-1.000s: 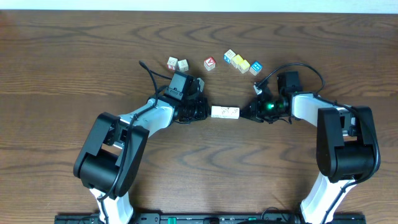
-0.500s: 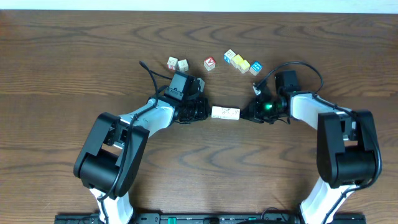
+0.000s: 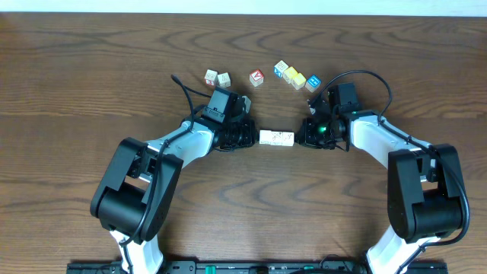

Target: Lift 3 blocks

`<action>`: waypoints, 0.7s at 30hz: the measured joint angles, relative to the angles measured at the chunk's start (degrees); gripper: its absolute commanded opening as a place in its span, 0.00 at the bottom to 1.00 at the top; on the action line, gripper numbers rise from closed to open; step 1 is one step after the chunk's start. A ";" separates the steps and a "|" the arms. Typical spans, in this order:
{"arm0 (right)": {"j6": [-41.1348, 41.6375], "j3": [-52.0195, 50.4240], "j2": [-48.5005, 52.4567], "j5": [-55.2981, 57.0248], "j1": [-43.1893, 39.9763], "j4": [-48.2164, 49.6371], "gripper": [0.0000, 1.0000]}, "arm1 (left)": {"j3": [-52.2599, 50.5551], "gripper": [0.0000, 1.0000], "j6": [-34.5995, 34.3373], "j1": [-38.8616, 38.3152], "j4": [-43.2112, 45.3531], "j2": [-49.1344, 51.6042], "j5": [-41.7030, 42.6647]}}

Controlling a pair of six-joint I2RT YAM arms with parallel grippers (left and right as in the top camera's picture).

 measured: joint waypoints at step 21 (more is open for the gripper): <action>1.14 0.00 0.00 4.33 1.49 -0.11 0.01 | 0.00 0.07 0.04 -1.07 -0.11 -0.02 -0.07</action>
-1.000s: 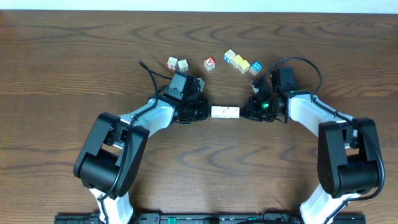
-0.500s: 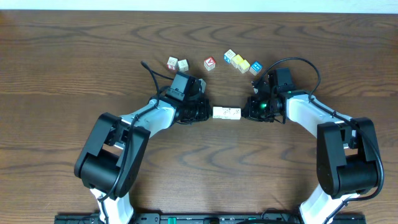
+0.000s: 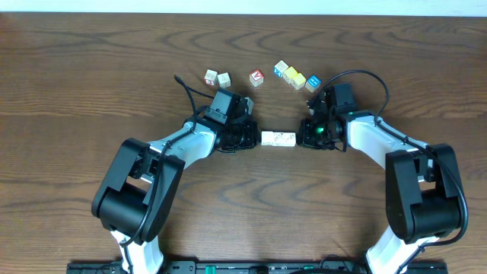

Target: Lift 3 blocks

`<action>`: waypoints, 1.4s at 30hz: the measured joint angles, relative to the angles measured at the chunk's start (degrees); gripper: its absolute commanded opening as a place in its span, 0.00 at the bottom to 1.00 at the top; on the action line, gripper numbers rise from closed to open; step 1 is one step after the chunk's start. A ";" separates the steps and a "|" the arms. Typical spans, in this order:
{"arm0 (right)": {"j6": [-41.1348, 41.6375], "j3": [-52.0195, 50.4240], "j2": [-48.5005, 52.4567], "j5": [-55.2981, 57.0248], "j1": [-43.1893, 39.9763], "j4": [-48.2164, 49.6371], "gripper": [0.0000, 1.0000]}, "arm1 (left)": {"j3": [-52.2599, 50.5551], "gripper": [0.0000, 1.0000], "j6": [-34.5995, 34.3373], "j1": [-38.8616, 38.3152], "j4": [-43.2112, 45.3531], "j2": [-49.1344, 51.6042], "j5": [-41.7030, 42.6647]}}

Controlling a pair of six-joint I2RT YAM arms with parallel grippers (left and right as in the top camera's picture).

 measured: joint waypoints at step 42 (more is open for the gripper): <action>1.29 5.01 0.00 12.07 6.80 -6.45 0.01 | -0.02 0.07 0.22 -2.03 -4.83 -1.11 -7.80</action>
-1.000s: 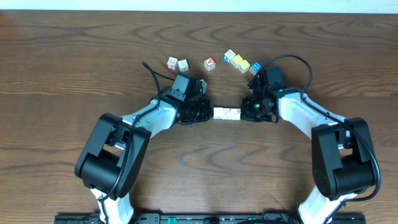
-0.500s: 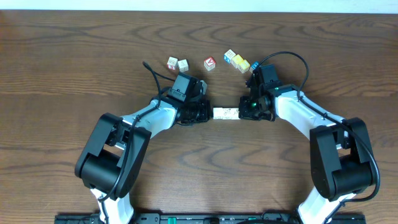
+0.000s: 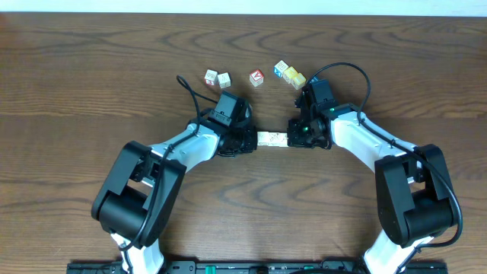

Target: Lift 3 blocks

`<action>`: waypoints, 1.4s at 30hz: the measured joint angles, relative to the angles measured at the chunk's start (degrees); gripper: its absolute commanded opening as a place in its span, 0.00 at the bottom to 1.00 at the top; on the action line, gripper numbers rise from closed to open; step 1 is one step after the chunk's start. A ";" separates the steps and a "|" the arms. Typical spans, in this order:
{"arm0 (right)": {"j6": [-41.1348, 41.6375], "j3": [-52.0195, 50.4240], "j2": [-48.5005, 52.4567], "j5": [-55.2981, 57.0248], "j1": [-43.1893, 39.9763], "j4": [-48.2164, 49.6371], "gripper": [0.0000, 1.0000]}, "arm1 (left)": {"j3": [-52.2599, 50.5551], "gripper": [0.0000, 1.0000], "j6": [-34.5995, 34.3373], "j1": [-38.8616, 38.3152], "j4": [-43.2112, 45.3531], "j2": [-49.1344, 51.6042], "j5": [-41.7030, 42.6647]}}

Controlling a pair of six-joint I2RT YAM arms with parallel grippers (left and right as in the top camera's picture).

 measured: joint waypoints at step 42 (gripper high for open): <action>0.61 0.00 0.00 0.61 0.00 -0.04 0.01 | 0.52 0.07 1.66 -6.40 -0.33 -3.21 -18.25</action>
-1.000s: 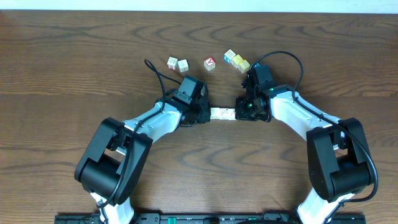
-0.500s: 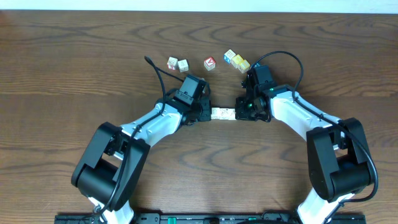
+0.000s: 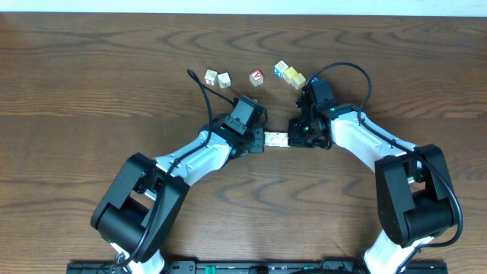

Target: Lift 3 blocks

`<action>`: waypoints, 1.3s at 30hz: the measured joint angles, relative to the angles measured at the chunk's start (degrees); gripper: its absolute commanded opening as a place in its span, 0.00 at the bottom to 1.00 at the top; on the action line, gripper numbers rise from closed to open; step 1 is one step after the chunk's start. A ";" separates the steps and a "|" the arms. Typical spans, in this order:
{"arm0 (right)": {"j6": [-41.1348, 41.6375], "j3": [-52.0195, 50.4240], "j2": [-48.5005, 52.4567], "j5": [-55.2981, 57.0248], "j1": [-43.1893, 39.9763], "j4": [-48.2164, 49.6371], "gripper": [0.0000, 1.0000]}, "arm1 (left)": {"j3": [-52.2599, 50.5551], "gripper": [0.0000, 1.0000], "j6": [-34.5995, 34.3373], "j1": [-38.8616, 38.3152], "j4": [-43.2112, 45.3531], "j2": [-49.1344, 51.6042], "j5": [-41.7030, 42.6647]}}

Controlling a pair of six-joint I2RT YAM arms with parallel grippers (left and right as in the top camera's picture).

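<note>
A short row of white lettered blocks [image 3: 275,139] lies end to end near the table's middle in the overhead view. My left gripper [image 3: 259,141] is against the row's left end and my right gripper [image 3: 292,137] against its right end, so the row sits squeezed between them. Both sets of fingers are hidden under the dark wrist bodies, so open or shut does not show. Whether the row rests on the wood or hangs just above it cannot be told from above.
Loose blocks sit behind the grippers: two pale ones [image 3: 211,76] [image 3: 224,78], a red one [image 3: 257,77], and a white-blue one [image 3: 281,68] beside a yellow one [image 3: 296,78] close to my right wrist. The table's far edge [image 3: 243,15] runs along the top.
My left arm has shifted to the right, its wrist now nearer the row and covering more of its left end. The right arm and the loose blocks stand as before.
First the two grippers stood at either end of the white row with small gaps. Then they were closer in. Later both were tight on the ends, the right wrist covering a blue block behind it. Now the left presses in further.
</note>
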 measured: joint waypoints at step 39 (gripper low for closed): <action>0.00 0.28 -0.07 0.46 0.00 -0.26 0.01 | 0.00 0.07 -3.21 -0.13 1.22 0.04 0.61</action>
